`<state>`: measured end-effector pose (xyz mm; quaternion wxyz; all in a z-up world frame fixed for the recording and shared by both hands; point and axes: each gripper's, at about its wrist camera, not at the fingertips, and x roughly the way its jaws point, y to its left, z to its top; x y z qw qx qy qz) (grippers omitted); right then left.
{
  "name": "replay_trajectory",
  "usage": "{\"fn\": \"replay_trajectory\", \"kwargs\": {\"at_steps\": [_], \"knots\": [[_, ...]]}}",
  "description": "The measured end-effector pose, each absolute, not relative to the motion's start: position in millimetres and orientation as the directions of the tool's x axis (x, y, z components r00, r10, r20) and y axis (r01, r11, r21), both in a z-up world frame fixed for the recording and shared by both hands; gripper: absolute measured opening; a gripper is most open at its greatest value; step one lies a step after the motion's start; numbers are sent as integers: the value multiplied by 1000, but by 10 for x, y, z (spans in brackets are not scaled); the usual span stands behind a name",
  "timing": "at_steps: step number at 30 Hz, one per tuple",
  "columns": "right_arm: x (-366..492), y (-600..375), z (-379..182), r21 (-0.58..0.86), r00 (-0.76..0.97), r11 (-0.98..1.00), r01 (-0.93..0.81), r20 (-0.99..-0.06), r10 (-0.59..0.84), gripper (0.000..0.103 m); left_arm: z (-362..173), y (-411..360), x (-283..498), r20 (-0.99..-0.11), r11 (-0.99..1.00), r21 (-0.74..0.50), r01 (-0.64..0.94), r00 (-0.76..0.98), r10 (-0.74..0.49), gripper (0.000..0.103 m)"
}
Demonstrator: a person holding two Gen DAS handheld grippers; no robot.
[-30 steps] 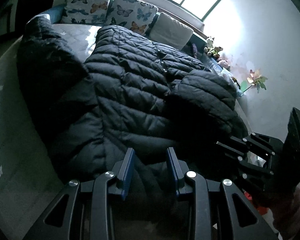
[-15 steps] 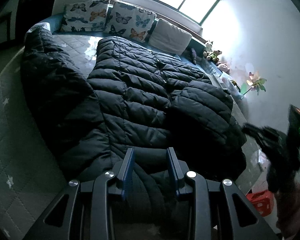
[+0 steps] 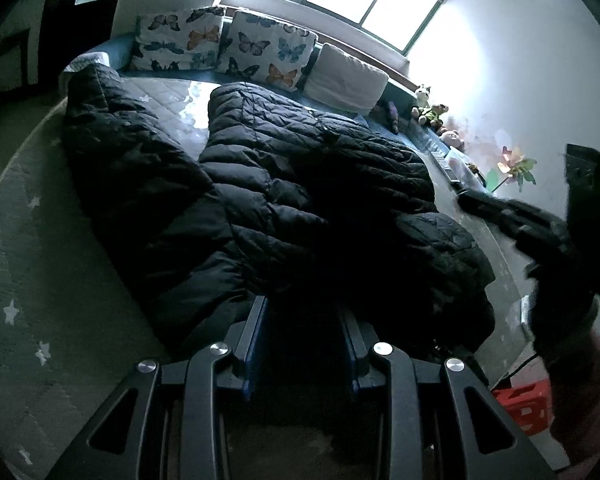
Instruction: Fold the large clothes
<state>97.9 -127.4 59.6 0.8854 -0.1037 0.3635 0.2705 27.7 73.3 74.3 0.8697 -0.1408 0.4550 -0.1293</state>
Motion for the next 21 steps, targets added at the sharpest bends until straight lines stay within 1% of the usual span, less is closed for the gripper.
{"fn": "replay_trajectory", "kwargs": {"at_steps": [3, 5, 9, 13, 16, 18, 19, 21], "knots": [[1035, -1706, 642, 29, 609, 872, -488, -705, 364, 16, 776, 746, 257, -747, 925, -366, 100, 561, -356, 36], [1158, -2063, 560, -2, 626, 921, -390, -734, 263, 16, 802, 726, 270, -744, 924, -368, 105, 563, -361, 36], [1281, -2639, 289, 17, 584, 969, -246, -795, 162, 16, 895, 568, 367, -727, 917, -372, 146, 569, -385, 36], [1254, -2758, -34, 30, 546, 975, -219, -825, 148, 16, 925, 282, 611, -722, 905, -375, 201, 549, -421, 36], [1243, -2798, -363, 58, 500, 974, -220, -851, 164, 17, 823, 81, 832, -745, 904, -367, 218, 513, -426, 36], [1197, -2826, -459, 62, 517, 973, -224, -838, 173, 17, 695, -20, 984, -771, 909, -357, 215, 481, -417, 36], [1156, -2813, -480, 50, 546, 972, -229, -821, 170, 17, 633, -48, 1034, -783, 913, -347, 214, 470, -408, 36], [1124, -2770, -458, 7, 557, 968, -252, -817, 151, 17, 483, -64, 1112, -807, 922, -333, 197, 446, -387, 36]]}}
